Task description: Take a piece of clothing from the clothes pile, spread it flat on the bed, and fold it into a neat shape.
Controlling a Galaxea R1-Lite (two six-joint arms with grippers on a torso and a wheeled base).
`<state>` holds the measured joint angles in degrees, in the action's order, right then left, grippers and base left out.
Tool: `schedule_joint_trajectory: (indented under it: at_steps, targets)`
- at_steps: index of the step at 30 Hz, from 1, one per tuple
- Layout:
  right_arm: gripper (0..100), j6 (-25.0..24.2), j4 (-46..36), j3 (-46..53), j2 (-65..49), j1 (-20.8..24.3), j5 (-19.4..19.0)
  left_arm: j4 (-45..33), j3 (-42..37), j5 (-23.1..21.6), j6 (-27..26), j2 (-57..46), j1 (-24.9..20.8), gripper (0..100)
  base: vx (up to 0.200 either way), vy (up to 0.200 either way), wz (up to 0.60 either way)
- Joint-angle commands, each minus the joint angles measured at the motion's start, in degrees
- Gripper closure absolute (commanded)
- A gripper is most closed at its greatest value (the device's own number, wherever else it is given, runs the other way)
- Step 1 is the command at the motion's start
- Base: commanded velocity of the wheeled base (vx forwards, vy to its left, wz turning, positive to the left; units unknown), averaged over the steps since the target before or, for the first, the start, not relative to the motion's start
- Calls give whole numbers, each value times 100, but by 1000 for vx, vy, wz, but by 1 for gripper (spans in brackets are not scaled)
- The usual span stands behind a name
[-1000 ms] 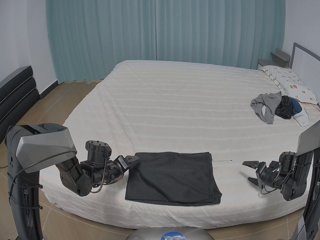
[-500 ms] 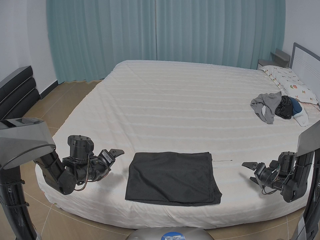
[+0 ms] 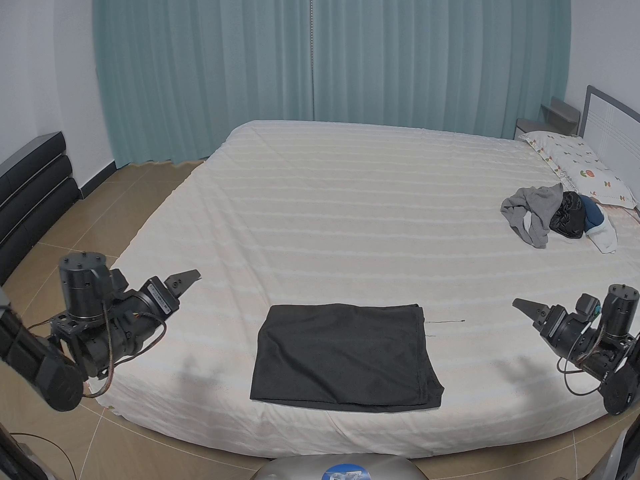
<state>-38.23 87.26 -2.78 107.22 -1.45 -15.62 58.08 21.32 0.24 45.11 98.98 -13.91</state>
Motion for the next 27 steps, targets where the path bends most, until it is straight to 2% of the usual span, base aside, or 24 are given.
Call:
schedule_joint_trajectory:
  at_steps: [1,3,4,7,9,10,12,13,14,17,22,25,26,27]
  targets:
    - [0,422,-833,278,-2170,40,208,-7,-743,591,-810,-1724,-15,0,0,0,0]
    - [0,483,-1053,278,-2381,48,199,-7,-805,652,-889,-1829,-15,0,0,0,0]
    - [0,694,-1730,278,-3005,66,191,-7,-972,828,-1100,-2154,-15,0,0,0,0]
    - [0,958,-2670,278,-3980,75,111,-16,-1262,1065,-1338,-2576,-24,0,0,0,0]
    - [0,958,-2670,278,-3980,75,111,-16,-1262,1065,-1338,-2576,-24,0,0,0,0]
    - [0,1195,-3918,278,-5316,66,-152,-24,-1605,1320,-1654,-3042,-33,0,0,0,0]
    - [0,1415,-4780,278,-6160,66,-328,-24,-1772,1540,-1900,-3279,-33,0,0,0,0]
    - [0,1432,-4850,278,-6222,66,-337,-24,-1789,1558,-1918,-3297,-33,0,0,0,0]
    - [0,1837,-5773,269,-6995,66,-407,-24,-1930,1786,-2173,-3525,-33,0,0,0,0]
    - [0,2390,-6933,199,-7953,57,-398,-33,-2106,2085,-2515,-3851,-33,0,0,0,0]
    - [0,2505,-7970,76,-9043,66,-398,-552,-2106,2647,-2972,-4650,-33,0,0,0,0]
    - [0,2496,-8120,76,-9219,66,-398,-745,-2115,2744,-3289,-4932,-33,0,0,0,0]
    - [0,2496,-8251,76,-9491,66,-398,-1070,-2106,2832,-3632,-5503,-33,0,0,0,0]
    - [0,2496,-8251,76,-9491,66,-398,-1070,-2106,2832,-3632,-5503,-33,0,0,0,0]
